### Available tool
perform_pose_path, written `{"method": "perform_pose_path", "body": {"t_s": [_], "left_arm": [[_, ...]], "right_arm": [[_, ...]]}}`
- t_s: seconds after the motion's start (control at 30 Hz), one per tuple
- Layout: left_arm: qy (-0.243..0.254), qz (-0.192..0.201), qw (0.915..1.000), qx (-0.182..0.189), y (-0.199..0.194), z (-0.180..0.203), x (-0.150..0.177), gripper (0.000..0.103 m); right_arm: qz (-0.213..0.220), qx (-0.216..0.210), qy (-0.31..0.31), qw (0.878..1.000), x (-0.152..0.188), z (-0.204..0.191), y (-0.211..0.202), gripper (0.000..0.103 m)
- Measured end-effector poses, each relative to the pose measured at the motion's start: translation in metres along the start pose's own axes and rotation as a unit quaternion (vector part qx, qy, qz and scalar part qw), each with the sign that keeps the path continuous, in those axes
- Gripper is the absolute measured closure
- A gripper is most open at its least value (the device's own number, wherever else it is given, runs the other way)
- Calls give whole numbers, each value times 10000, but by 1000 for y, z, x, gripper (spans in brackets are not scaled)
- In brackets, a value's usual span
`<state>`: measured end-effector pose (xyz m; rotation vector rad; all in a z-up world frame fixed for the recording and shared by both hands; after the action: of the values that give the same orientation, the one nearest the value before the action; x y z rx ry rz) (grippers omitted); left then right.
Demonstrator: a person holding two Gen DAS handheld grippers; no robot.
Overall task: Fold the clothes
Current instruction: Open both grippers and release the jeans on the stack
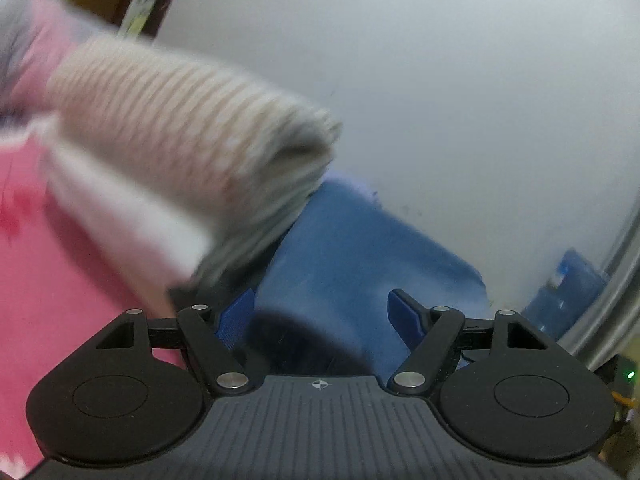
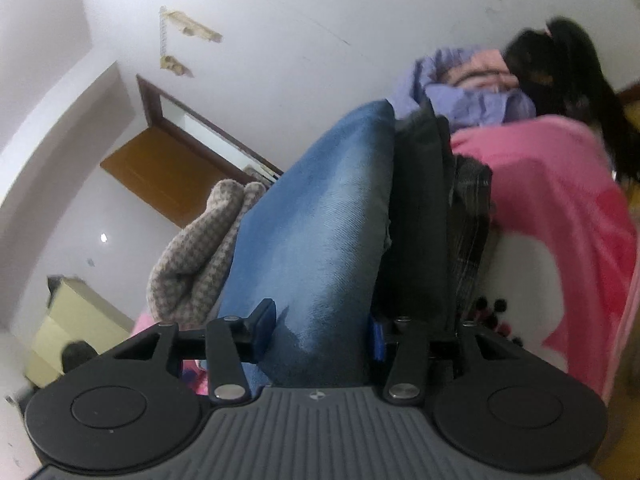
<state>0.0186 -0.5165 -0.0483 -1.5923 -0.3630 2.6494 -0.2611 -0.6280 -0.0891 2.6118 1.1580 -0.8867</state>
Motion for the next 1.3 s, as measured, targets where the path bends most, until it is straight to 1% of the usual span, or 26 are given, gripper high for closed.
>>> {"method": "perform_pose_path", "body": {"t_s": [0.03, 0.1, 0.2, 0.3, 0.43, 0.57, 0.7, 0.8, 0.87, 0.9, 0.97, 1.0, 1.03, 1.07, 1.1, 1.17, 1.2, 1.23, 1.3], "left_arm": [[-149, -60, 9999, -48, 2, -6, 2, 34], [-364, -154, 9992, -116, 7, -15, 7, 34], [-390, -190, 9990, -124, 21, -14, 10, 38], [-386, -139, 9990, -182, 37, -11, 13, 41], [-273, 1, 9994, -194, 44, -6, 9, 45], [-207, 34, 9996, -181, 63, 2, -4, 47], [-160, 89, 9997, -190, 78, 3, -17, 47], [-312, 114, 9993, -186, 88, 0, -22, 48], [-386, 86, 9990, -211, 96, -5, -22, 48], [-393, 84, 9989, -232, 97, -8, -21, 48], [-335, 74, 9992, -216, 98, -11, -17, 48], [-282, 75, 9994, -185, 98, -11, -16, 47], [-220, 74, 9996, -157, 97, -10, -15, 47], [-153, 69, 9998, -132, 96, -9, -15, 46], [-108, 70, 9998, -122, 95, -8, -16, 45], [-69, 89, 9998, -135, 91, -8, -19, 45], [-35, 123, 9998, -165, 87, -6, -20, 40], [44, 208, 9995, -233, 81, -4, -21, 31], [337, 499, 9977, -323, 64, 3, -22, 30]], "right_arm": [[12, -1, -12, 10000, 1, -1, 0, 54], [46, -9, -53, 10000, 2, -2, 0, 54], [114, -16, -101, 9999, 3, -2, 2, 57], [243, -15, -235, 9994, 5, -3, 0, 64], [437, -13, -251, 9987, 8, 0, -4, 66], [560, -66, 83, 9984, 8, 5, -5, 67], [509, -162, 413, 9977, 2, 3, 3, 67], [522, -179, 727, 9958, -1, -1, 8, 67], [606, -75, 673, 9959, 5, -4, 8, 67], [636, 44, 479, 9968, 12, -4, 8, 66], [698, 274, 89, 9971, 27, -5, 8, 63], [737, 309, -88, 9968, 33, -2, 7, 62], [742, 246, -137, 9968, 33, 0, 5, 62], [736, 186, -176, 9970, 33, 3, 2, 59], [667, 143, -149, 9976, 28, 4, 0, 55], [587, 79, -129, 9982, 16, 6, -6, 53], [600, 69, -169, 9980, 9, 7, -12, 52], [655, 94, -228, 9975, 3, 6, -18, 52], [830, 123, -451, 9955, -7, 3, -34, 52]]}}
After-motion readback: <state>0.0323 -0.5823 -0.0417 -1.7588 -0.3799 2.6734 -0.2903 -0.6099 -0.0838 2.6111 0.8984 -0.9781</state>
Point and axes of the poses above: each gripper's, at about its wrist camera, not at the fingertips, and y roughly the way its jaws point, z to its right, x to its underside, the point moved 1 cm from there along y, roughly the way its jaws point, and after that the axes turned 15 degrees about z, right-handed, at the moved point
